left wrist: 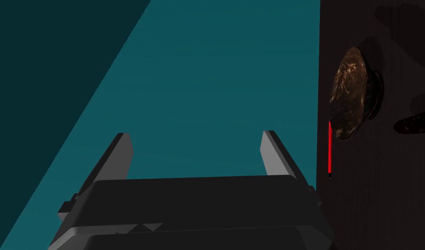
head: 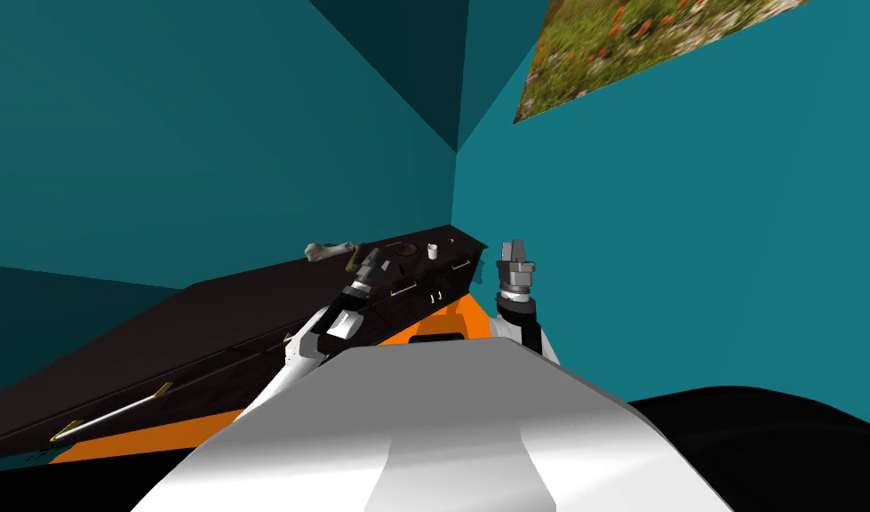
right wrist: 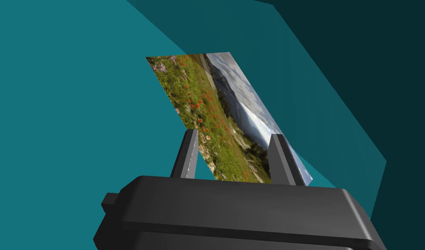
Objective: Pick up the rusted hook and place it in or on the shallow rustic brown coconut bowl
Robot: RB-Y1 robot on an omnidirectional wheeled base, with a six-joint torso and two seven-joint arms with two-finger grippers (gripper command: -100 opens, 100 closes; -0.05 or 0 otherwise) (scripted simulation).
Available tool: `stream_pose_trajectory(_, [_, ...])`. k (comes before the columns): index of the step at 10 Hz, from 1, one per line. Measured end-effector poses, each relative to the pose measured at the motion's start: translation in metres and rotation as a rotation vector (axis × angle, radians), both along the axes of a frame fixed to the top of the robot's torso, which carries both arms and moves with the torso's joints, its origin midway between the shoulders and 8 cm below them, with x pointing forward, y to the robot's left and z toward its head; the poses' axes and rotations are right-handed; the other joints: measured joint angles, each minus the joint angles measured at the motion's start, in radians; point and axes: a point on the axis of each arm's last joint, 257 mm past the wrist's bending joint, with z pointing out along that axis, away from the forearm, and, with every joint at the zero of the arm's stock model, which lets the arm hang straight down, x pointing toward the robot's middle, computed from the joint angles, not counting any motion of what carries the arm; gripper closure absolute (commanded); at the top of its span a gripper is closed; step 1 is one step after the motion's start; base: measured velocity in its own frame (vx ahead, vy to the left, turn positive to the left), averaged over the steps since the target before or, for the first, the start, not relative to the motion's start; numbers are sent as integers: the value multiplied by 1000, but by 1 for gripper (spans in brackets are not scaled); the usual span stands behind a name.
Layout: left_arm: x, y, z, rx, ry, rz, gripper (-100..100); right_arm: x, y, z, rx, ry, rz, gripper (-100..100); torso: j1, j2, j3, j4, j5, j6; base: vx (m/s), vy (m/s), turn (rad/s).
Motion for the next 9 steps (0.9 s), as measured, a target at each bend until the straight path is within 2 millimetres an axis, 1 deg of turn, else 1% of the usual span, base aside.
stream_pose_trajectory(2, [9,-1,-12,27,45,-16,-100,0,0,0,0,0,0,0,-1,0,0,0,0,0,-59,3,-116])
stream_pose_trajectory(6, [21,3,-40,88,142,-35,-100,0,0,0,0,0,0,0,0,-1,0,0,0,0,-54,7,-124])
stream_pose_trajectory(7, [23,6,-45,104,163,-36,-100,0,0,0,0,0,0,0,0,-1,0,0,0,-1,-63,2,-142])
stream_pose_trajectory(9, [28,12,-61,138,213,-38,-100,0,0,0,0,0,0,0,-1,-1,0,0,0,-1,-53,-3,-129])
